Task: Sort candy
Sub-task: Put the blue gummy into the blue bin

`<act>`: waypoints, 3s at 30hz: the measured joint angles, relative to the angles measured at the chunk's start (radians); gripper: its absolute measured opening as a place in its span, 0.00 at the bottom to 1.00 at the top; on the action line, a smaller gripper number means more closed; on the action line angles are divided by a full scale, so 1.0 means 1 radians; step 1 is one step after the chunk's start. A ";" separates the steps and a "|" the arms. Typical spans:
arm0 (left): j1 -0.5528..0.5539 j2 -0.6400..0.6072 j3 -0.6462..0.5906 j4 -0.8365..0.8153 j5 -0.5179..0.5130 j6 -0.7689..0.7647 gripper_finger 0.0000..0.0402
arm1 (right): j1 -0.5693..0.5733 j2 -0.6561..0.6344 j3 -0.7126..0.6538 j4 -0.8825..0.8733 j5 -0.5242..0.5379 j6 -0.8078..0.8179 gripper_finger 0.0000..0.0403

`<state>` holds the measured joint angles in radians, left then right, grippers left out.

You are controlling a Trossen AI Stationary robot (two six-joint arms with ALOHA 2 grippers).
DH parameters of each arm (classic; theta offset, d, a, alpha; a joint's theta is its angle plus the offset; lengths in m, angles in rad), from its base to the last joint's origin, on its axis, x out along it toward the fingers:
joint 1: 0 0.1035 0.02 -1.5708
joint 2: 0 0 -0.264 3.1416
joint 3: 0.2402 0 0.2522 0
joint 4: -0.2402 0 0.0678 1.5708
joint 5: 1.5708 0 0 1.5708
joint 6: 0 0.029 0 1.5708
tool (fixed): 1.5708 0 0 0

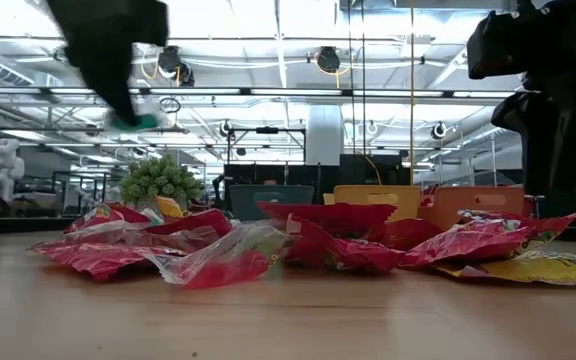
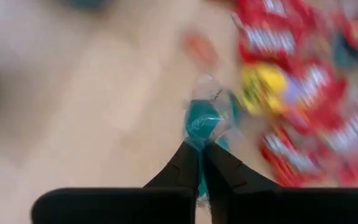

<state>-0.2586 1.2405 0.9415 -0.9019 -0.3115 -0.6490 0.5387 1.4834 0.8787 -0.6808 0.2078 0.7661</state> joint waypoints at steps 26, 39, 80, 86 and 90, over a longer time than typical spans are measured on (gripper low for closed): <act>0.784 0.676 0.654 0.271 0.258 0.998 0.34 | -0.073 0.000 0.000 0.018 0.031 0.347 0.44; 0.785 0.526 0.662 0.179 0.260 0.861 0.39 | -0.077 0.000 0.000 0.014 0.032 0.222 0.44; -0.032 0.359 -0.173 0.255 0.103 -0.646 0.34 | -0.075 0.000 0.000 0.023 0.022 -0.043 0.44; -0.031 0.369 -0.170 0.249 0.117 -0.586 0.06 | -0.062 0.000 0.000 0.024 0.022 -0.025 0.44; -0.020 0.287 -0.139 0.128 0.092 -0.561 0.02 | -0.056 0.000 0.000 0.023 0.022 -0.011 0.44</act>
<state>-0.2782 1.5274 0.8025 -0.7737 -0.2200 -1.2098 0.4831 1.4834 0.8787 -0.6575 0.2298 0.7547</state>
